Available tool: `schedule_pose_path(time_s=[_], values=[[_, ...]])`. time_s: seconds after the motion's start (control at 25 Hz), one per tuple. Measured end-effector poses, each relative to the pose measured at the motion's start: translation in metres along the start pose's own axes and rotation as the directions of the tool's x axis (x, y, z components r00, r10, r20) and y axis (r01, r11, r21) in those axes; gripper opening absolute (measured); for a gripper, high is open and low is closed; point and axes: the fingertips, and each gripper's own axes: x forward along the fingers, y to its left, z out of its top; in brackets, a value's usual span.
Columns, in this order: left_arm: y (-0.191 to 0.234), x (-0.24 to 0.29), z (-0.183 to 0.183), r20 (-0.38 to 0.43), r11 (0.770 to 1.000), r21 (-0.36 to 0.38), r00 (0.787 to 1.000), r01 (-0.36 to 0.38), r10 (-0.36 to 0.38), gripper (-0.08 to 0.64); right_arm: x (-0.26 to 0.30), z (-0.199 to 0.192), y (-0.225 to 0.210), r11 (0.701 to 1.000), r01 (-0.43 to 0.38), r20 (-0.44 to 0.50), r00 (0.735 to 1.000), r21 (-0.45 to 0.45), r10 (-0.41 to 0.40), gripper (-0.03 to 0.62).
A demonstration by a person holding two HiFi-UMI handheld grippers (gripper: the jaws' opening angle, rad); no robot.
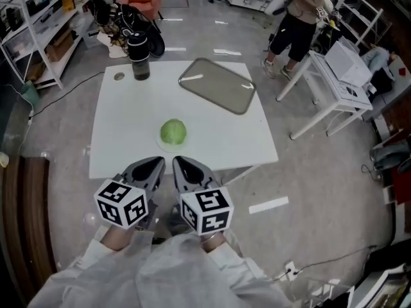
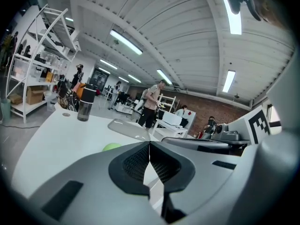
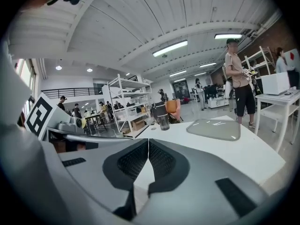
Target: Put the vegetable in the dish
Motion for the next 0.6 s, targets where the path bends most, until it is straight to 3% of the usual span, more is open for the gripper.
schedule_pose_path(time_s=[0.28, 0.6], values=[[0.027, 0.057, 0.020, 0.010, 0.999, -0.019, 0.999, -0.037, 0.037, 0.008, 0.044, 0.023, -0.050, 0.999, -0.032, -0.011, 0.999, -0.015, 0.032, 0.012], [0.035, 0.083, 0.016, 0.000, 0.997, -0.053, 0.998, -0.056, 0.056, 0.008, 0.065, 0.015, -0.068, 0.997, -0.075, -0.051, 0.996, 0.006, 0.076, 0.012]])
